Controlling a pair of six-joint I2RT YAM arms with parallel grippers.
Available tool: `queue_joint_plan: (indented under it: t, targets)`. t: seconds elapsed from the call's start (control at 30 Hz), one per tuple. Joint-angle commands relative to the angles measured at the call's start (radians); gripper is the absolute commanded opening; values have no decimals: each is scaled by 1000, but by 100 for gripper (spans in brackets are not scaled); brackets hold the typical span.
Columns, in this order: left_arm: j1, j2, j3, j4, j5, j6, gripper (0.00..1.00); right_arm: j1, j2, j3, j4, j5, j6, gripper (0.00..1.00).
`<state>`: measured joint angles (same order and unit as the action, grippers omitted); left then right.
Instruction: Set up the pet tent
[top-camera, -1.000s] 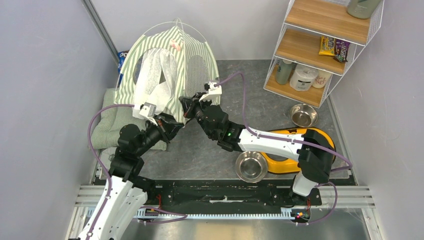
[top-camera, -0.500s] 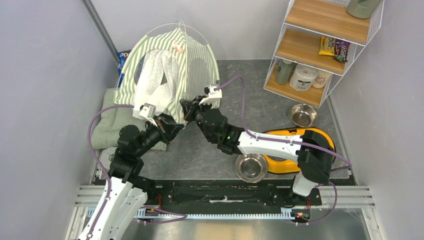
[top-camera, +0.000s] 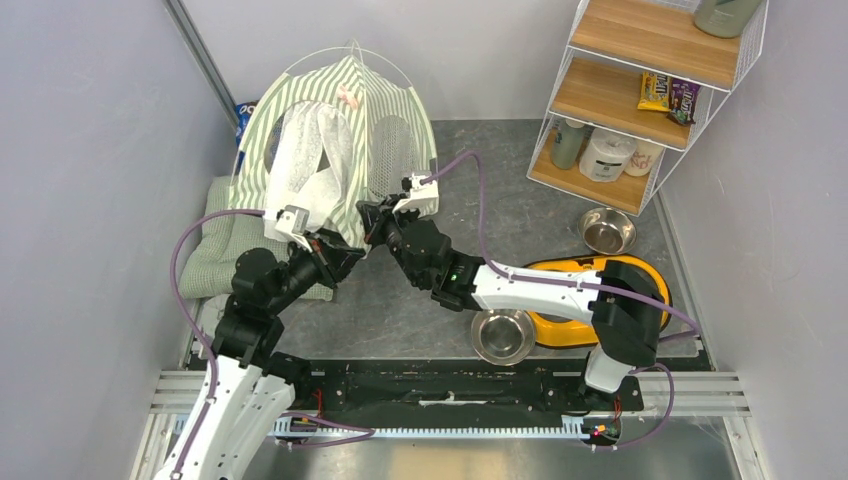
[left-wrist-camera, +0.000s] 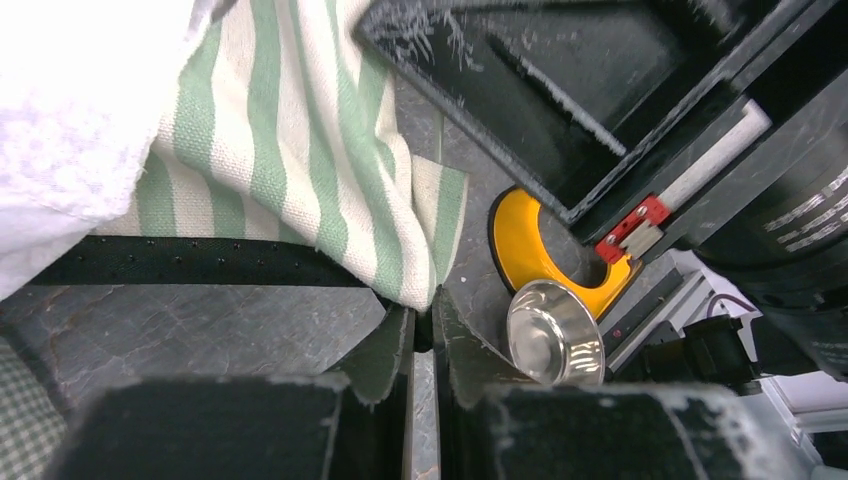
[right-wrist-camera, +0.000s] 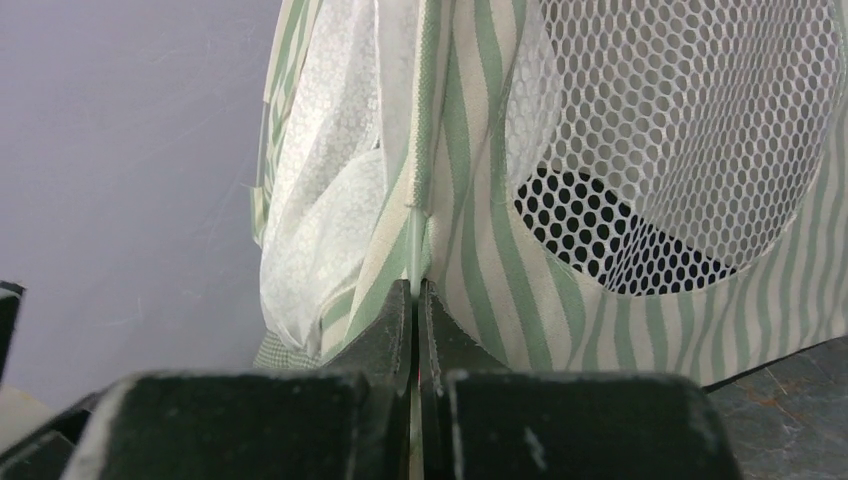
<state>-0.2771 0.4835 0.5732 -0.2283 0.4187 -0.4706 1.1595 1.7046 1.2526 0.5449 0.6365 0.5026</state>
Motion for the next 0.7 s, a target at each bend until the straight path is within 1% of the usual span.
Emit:
queue_joint_plan:
  t: [0.0, 0.13, 0.27, 0.37, 0.53, 0.67]
  targets:
    - [-13, -25, 121, -93, 21, -3, 18, 6, -43, -63, -68, -9, -55, 0]
    - [-13, -64, 154, -180, -9, 10, 36, 7, -56, -125, -106, -44, -39, 0]
    - [-13, -116, 163, -242, -116, 40, 48, 9, -70, -179, -153, -68, -25, 0]
    - [-13, -129, 189, -275, -192, 65, 54, 9, -95, -225, -198, -72, -56, 0]
    - [-13, -87, 260, -311, -264, 98, 56, -6, -161, -283, -336, -10, -116, 0]
    - [-13, -31, 299, -327, -285, 104, 57, -76, -223, -305, -478, 35, -93, 0]
